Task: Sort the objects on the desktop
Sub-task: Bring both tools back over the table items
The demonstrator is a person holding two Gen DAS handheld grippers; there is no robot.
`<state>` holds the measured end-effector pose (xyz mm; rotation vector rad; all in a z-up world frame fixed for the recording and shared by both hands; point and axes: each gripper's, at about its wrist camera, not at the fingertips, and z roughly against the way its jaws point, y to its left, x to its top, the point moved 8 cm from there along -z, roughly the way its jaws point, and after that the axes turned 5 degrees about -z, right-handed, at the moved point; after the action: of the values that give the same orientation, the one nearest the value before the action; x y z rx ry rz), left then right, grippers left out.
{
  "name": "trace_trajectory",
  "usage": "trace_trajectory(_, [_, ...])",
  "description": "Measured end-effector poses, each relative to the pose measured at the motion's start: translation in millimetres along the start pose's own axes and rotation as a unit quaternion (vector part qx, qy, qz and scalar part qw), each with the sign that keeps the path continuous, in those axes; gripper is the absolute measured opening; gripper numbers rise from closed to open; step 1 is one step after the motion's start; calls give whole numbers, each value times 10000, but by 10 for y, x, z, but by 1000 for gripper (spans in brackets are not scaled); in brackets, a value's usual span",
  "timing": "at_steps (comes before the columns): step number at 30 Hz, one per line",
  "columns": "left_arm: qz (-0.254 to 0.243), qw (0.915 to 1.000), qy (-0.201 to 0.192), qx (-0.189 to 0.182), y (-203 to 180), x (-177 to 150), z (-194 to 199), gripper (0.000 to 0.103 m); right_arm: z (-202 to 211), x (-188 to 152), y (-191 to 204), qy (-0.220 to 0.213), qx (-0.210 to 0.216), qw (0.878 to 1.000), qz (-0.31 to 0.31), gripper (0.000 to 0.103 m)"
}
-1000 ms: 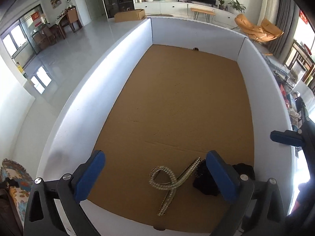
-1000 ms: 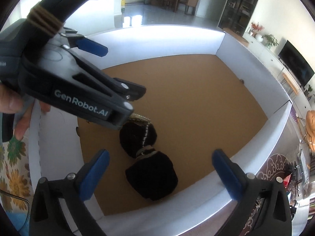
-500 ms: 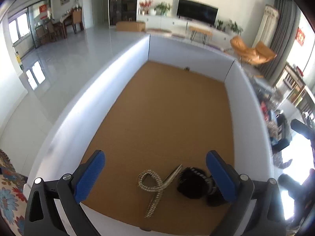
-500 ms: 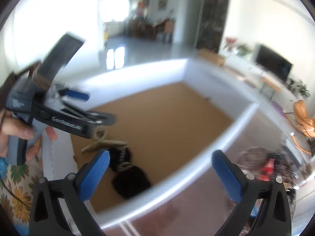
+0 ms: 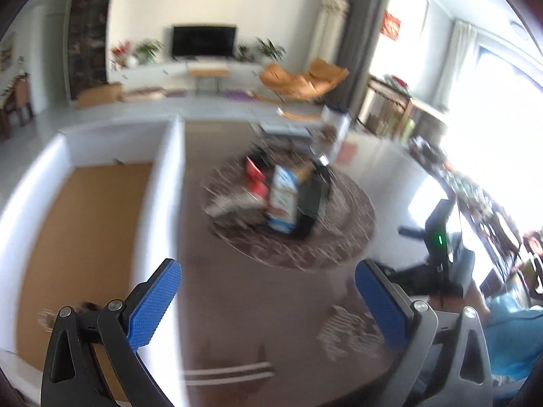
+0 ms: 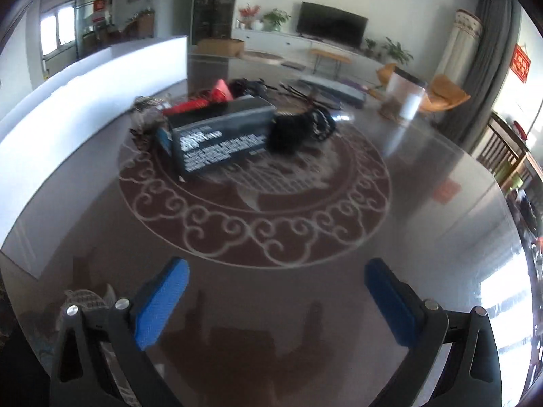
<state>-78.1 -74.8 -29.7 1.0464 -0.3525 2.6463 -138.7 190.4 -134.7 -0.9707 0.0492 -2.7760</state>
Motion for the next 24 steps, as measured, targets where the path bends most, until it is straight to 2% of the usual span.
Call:
trace_trajectory(2, [-93, 9993, 354, -90, -214, -190, -430, 103, -189, 51, -27, 180, 39, 9997, -187, 103])
trace_trajectory(3, [-95, 9986, 505, -77, -277, -250, -612, 103, -103, 31, 48, 175, 78, 9994, -278, 103])
trace_trajectory(5, [-64, 9963, 860, 11, -346, -401, -1042, 103, -203, 49, 62, 217, 70, 9989, -397, 103])
trace_trajectory(8, [46, 9941, 1048, 264, -284, -517, -1472, 103, -301, 129, 42, 225, 7, 9981, -573, 103])
trace_trajectory(10, [-100, 9949, 883, 480, -282, -465, -1568, 103, -384, 192, 17, 217, -41, 9974, -690, 103])
trace_trajectory(12, [-247, 9938, 870, 644, -309, -411, -1665, 103, -485, 233, -11, 275, 131, 9955, -897, 103])
trace_trajectory(15, [-365, 9926, 857, 779, -285, -303, -1780, 103, -571, 273, -50, 266, 52, 9944, -1021, 103])
trace_trajectory(24, [-283, 9930, 798, 821, -229, -270, -1764, 103, -574, 237, -25, 253, 39, 9942, -1049, 103])
